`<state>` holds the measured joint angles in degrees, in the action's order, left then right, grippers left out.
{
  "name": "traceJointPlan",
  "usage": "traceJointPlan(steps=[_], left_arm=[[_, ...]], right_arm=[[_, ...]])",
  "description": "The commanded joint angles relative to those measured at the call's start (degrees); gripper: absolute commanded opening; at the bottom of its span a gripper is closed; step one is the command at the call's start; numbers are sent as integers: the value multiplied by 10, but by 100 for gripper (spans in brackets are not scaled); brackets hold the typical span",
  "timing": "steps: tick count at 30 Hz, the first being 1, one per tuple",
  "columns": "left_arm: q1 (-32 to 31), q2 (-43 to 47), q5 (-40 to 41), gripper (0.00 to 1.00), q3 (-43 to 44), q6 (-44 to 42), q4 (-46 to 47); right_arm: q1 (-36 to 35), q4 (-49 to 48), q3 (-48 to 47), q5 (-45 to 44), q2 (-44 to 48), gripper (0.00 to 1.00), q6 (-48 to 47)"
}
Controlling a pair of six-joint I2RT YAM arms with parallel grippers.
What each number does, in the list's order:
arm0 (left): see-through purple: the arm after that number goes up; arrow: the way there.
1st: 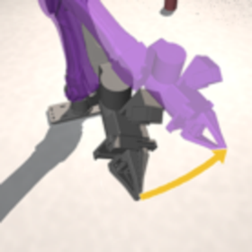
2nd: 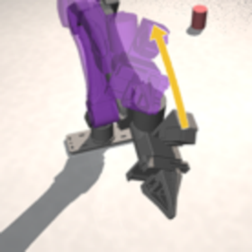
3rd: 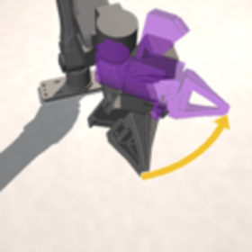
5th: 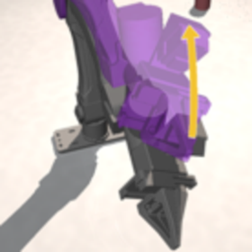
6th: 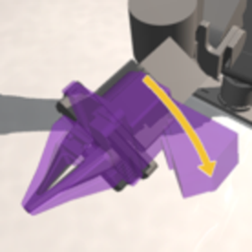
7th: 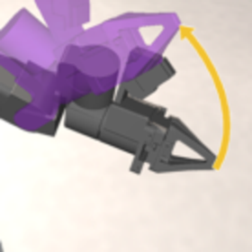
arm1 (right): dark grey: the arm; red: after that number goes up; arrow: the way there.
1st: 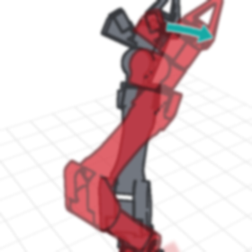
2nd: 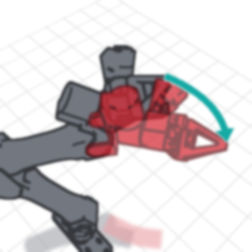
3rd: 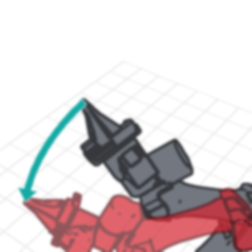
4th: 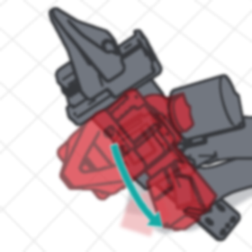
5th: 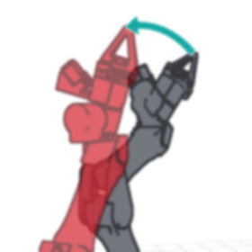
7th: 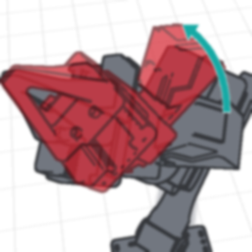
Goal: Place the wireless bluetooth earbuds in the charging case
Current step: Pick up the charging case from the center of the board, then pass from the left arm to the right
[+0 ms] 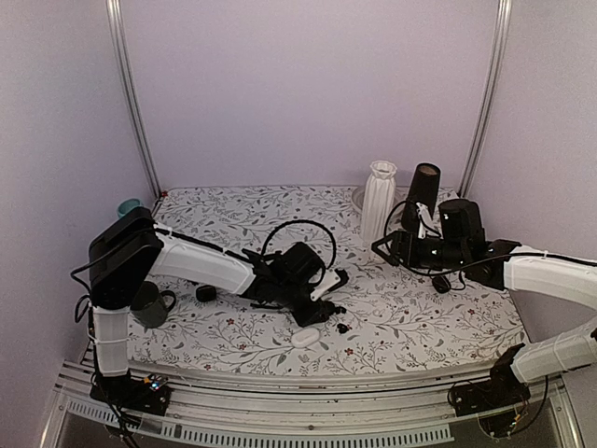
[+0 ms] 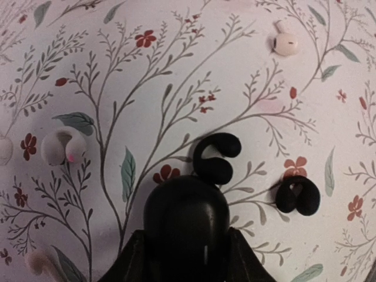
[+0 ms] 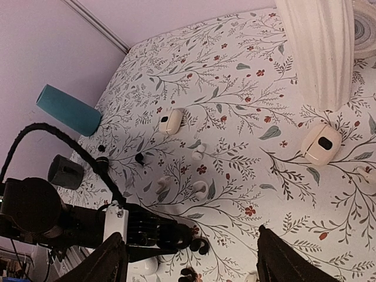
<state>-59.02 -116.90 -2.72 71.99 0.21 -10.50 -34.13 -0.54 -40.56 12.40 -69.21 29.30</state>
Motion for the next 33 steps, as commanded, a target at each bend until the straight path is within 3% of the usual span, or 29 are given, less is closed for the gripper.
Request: traceJointPlan(steps=[1, 8, 16, 33], left_arm=[[-9, 28, 37, 26, -22, -5, 39], [-9, 119, 65, 25, -57, -30, 102], [-10, 204, 33, 24, -95, -82, 177], [-59, 240, 94, 23, -94, -173, 205]], right_arm=[[-4, -18, -6, 25, -11, 76, 1], [-3, -50, -2, 97, -26, 75, 29], [-9, -85, -16, 220, -51, 70, 54], [-74, -30, -100, 218, -80, 62, 14]])
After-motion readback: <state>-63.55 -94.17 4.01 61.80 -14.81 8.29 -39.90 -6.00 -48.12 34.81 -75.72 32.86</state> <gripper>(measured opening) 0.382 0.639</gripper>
